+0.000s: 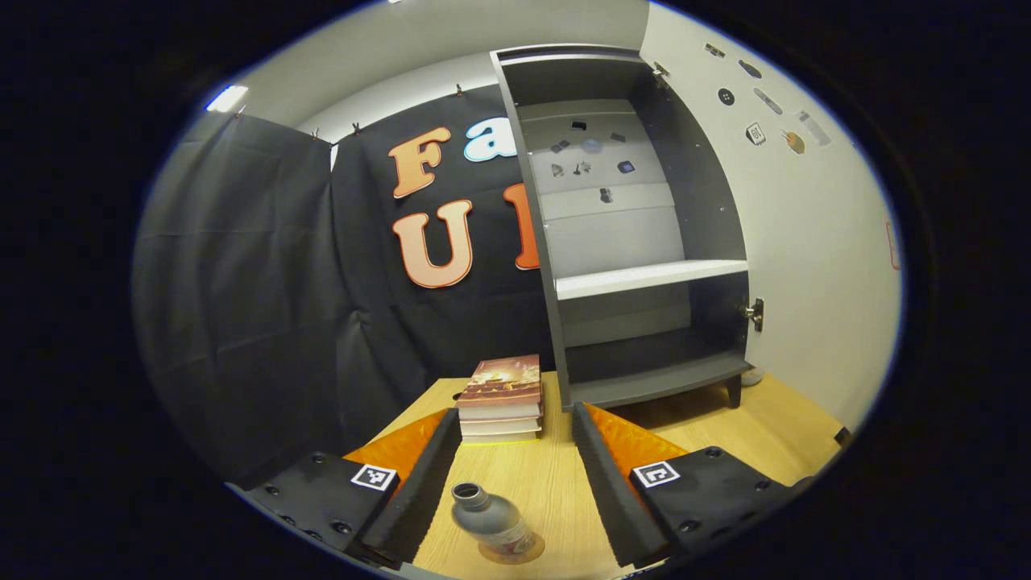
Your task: Open the cabinet door with the right hand, grasp the bottle in the cabinet with the left hand and place it on the coaster, then close the cabinet door with the right hand.
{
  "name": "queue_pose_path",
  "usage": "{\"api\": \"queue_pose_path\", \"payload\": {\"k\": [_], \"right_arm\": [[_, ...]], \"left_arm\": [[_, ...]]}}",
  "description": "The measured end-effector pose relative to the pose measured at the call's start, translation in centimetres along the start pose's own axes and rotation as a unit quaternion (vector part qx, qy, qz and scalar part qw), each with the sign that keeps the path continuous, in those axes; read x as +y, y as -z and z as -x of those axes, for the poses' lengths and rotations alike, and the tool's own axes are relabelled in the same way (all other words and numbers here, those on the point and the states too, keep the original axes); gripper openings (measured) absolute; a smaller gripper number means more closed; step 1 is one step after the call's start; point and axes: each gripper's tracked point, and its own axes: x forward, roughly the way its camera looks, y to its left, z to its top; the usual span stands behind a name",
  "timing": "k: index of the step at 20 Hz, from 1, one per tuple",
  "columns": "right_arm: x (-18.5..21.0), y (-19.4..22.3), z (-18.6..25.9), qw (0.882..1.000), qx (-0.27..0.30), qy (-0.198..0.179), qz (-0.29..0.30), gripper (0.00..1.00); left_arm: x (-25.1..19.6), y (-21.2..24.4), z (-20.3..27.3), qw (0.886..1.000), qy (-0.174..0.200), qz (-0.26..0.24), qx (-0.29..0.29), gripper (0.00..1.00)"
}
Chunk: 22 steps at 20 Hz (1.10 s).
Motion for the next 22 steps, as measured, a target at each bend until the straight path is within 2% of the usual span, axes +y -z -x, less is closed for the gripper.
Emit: {"api": "queue_pose_path", "payload": {"k": [1, 2, 3, 6, 7, 8, 10, 11, 16, 22], "right_arm": [[1.1, 0.2, 0.1, 1.0, 0.004, -0.028, -0.005, 0.96], [1.9, 0.3, 0.2, 0.999, 0.003, -0.052, -0.005, 0.91], [1.8, 0.2, 0.1, 0.998, -0.001, -0.065, 0.0, 0.96], [2.6, 0.3, -0.3, 0.994, -0.002, -0.111, -0.019, 0.88], [3.0, 0.2, -0.2, 0.991, -0.002, -0.128, -0.029, 0.94], [3.5, 0.2, -0.3, 0.989, -0.001, -0.145, -0.04, 0.94], [4.2, 0.0, -0.4, 0.984, 0.0, -0.169, -0.049, 0.73], [4.4, -0.2, -0.4, 0.982, 0.001, -0.18, -0.049, 0.8], [5.9, 0.4, -0.3, 0.97, 0.012, -0.237, -0.046, 0.73], [7.1, 0.7, 0.1, 0.953, 0.021, -0.296, -0.063, 0.74]], "left_arm": [[-0.3, -1.1, -0.1, 1.0, -0.001, 0.001, -0.003, 0.9], [-0.5, -2.2, -0.2, 1.0, -0.002, 0.0, -0.01, 0.9], [-0.8, -3.1, -0.5, 1.0, -0.003, -0.004, -0.012, 0.91], [-1.2, -5.6, -0.5, 1.0, -0.003, -0.007, -0.025, 0.91], [-1.2, -6.1, -0.4, 1.0, -0.005, -0.005, -0.026, 0.91], [-1.1, -6.4, -0.4, 1.0, -0.006, -0.001, -0.025, 0.91], [-0.9, -6.7, 0.0, 1.0, -0.011, 0.005, -0.022, 0.91], [-0.9, -6.9, 0.3, 1.0, -0.016, 0.009, -0.02, 0.91], [0.5, -7.7, 1.3, 0.998, -0.035, 0.04, -0.016, 0.91], [3.2, -8.9, 2.4, 0.996, -0.065, 0.047, -0.026, 0.9]]}}
